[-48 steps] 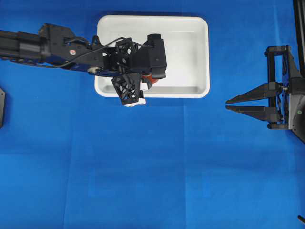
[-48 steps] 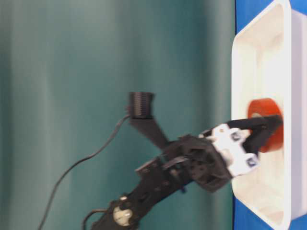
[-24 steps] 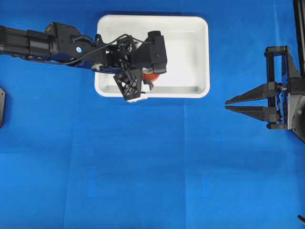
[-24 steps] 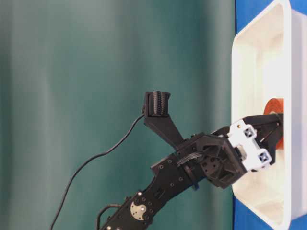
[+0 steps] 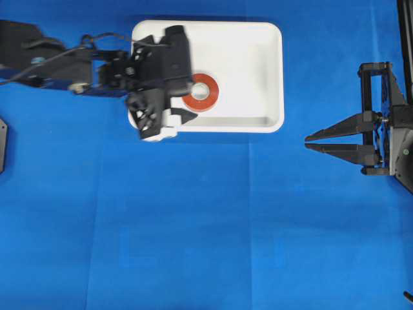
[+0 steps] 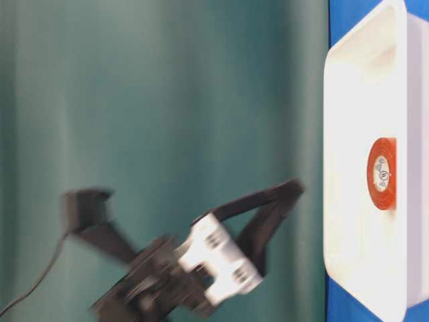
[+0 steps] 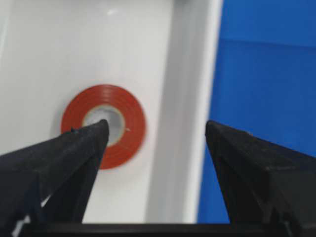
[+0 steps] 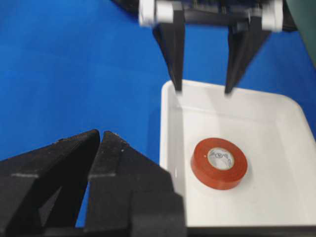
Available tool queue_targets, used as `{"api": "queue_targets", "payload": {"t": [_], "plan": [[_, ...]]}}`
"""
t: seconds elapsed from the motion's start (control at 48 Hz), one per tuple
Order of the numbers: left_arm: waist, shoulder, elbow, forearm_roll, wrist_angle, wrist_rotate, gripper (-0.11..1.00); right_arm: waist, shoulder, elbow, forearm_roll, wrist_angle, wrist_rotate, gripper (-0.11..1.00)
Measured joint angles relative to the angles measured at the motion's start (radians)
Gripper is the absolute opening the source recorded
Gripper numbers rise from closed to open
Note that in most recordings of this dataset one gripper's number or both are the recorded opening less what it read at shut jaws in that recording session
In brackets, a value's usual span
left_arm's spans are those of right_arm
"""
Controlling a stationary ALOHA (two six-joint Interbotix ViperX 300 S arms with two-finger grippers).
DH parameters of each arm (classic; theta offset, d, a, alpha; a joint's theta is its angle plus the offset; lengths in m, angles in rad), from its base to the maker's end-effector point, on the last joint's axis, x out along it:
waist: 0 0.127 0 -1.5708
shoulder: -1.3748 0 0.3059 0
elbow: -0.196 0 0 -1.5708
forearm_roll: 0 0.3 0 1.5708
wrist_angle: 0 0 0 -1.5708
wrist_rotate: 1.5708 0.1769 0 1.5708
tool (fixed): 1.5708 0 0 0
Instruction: Place one roll of tape in the white case with the left arm.
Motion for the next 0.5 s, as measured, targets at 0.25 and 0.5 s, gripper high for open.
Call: {"api": "queue_targets", "payload": {"t": [0.25, 0.5], "plan": [[-0.075, -0.144, 0.106, -0.006, -0.087, -0.009, 0.74, 0.0, 0.0, 0.0, 0.0, 0.0, 0.0, -0.11], [-0.123, -0.29, 0.247, -0.008, -0.272, -0.064, 0.74, 0.0, 0.0, 0.002, 0.0, -0.002, 0.002, -0.11]]}}
